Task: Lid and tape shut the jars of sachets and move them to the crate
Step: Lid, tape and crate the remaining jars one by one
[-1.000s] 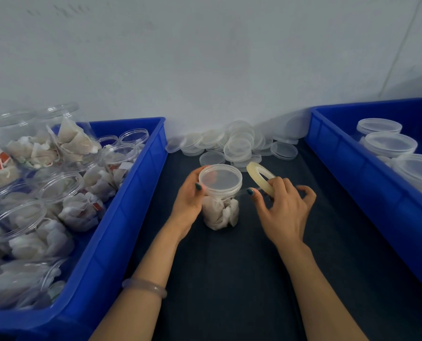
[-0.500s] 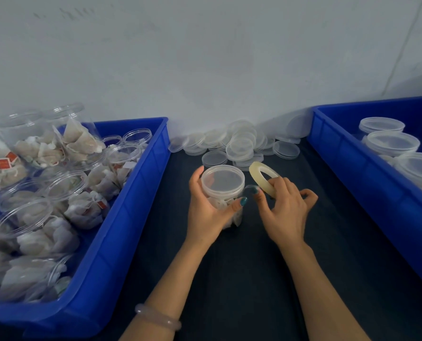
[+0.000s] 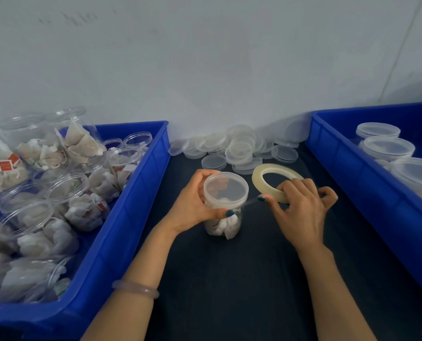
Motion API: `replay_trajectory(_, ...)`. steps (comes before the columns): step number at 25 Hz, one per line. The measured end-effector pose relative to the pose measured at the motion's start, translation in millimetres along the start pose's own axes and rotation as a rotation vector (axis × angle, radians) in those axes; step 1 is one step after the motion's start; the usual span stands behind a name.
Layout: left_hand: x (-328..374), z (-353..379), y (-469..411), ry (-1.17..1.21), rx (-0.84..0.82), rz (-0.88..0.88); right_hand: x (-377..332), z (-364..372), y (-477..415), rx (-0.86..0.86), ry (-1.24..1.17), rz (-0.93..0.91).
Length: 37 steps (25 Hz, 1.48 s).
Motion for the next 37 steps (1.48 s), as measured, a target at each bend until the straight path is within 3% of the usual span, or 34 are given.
replay_trajectory(6, -2.4, -5.8, 2.6, 0.216, -0.199, -0.095, -17.9, 10.1, -0.6, -0.097, -0.046, -0.045)
replay_trajectory(9, -0.8, -5.4, 4.7, 0.192, -0.290, -0.100, -20.8, 13.8, 4.4, -0.089, -0.062, -0.044)
replay_trajectory(14, 9.0, 14.1, 8.0, 0.004, 0.017, -0.051, -21.3, 13.0, 7.0, -0.124, -0.058, -0.027)
replay_trajectory(18, 7.7, 5.1, 7.0, -0.013, 0.075, -0.023, -13.4, 8.1, 3.9, -0.247, -0.063, -0.155)
replay_trajectory(25, 6.1, -9.6, -2.4, 0.067, -0.087, -0.022, -3.7, -1.3, -7.4, -0.152, 0.129, -0.193)
replay_trajectory(33, 8.2, -17.4, -11.0, 0.147, -0.386, -0.063, -12.6, 11.4, -13.3, -0.197, 0.112, -0.159)
replay_trajectory(37, 25.5, -14.9, -22.3, -0.060, -0.516, -0.116, -10.8, 11.6, -8.8, -0.195, 0.095, -0.124)
Point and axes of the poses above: each hand's wrist, its own y-axis away from the middle knuckle, its own z-axis out of the palm, x = y × z, the point moved 3 cm from there along -y, towards the middle knuckle, and after that the axes turned 14 degrees about z, right-handed, at the moved point
